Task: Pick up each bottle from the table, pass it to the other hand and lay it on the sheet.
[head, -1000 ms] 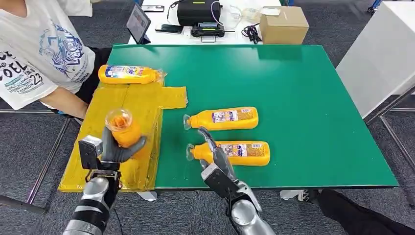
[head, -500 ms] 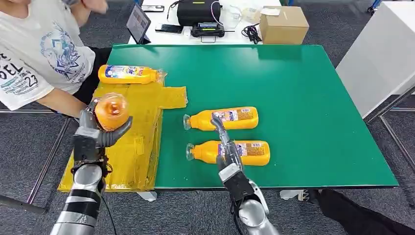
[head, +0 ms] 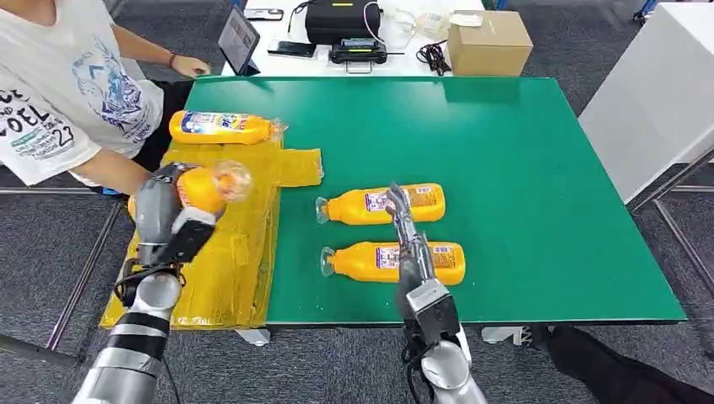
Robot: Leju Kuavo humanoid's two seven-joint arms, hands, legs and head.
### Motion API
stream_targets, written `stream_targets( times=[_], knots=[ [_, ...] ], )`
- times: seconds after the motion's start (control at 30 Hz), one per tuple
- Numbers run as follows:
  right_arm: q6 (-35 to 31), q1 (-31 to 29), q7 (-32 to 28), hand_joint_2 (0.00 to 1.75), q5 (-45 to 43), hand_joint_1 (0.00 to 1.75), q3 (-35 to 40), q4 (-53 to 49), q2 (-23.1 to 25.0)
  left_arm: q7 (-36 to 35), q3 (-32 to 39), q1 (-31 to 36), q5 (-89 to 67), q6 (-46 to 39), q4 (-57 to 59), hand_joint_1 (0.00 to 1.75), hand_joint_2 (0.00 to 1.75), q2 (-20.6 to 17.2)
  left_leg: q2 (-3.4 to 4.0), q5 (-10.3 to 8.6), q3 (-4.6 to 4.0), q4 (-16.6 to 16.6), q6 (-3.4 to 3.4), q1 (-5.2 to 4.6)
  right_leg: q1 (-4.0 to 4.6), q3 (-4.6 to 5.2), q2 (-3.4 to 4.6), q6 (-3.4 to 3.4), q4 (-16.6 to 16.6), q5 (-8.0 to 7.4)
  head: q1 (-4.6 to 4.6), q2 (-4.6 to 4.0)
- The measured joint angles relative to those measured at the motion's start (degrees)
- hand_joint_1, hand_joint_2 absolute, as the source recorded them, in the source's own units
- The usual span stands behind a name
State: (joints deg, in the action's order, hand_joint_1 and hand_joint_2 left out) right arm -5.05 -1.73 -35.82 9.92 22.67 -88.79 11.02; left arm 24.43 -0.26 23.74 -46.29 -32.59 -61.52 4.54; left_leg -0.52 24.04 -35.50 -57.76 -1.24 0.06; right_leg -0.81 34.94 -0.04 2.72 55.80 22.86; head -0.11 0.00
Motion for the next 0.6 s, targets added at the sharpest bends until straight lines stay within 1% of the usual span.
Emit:
stream_targets(
  times=[0.2,0.33,0.47,0.6],
  knots=[
    [-1.09,1.14,-2.01,0.0,1.38,0.0,-0.15,-5.4,0.35,-8.64,-1.53,3.3,-17.96,-4.13,12.48,1.75,1.75,-2.21,0.03,-0.02,0.02,0.0,-0.01,0.0,0.0,0.0,0.01,-0.01,0.02,-0.01,0.0,0.0],
    [-2.01,1.25,-0.7,0.0,2.77,0.0,0.89,-8.22,0.41,-14.81,-2.75,5.1,-27.25,-4.92,19.96,1.75,1.75,-3.49,0.04,-0.01,0.01,0.0,0.0,0.01,0.0,0.0,0.01,-0.01,0.02,0.0,0.0,0.0],
    [-1.81,1.36,0.04,0.0,2.86,0.0,1.31,-8.04,0.41,-16.56,-3.06,6.1,-30.5,-2.53,25.64,1.75,1.75,-4.41,0.03,-0.01,0.0,0.0,0.0,0.0,0.0,0.0,0.01,-0.01,0.01,0.0,0.0,0.0],
    [-1.51,1.39,0.13,0.0,2.78,0.0,1.49,-7.52,0.42,-16.8,-3.08,7.25,-31.04,-1.77,28.83,1.75,1.75,-4.87,-0.04,-0.01,0.0,0.0,0.0,0.0,0.0,-0.04,-0.02,-0.01,0.01,0.0,0.0,0.0]
  ],
)
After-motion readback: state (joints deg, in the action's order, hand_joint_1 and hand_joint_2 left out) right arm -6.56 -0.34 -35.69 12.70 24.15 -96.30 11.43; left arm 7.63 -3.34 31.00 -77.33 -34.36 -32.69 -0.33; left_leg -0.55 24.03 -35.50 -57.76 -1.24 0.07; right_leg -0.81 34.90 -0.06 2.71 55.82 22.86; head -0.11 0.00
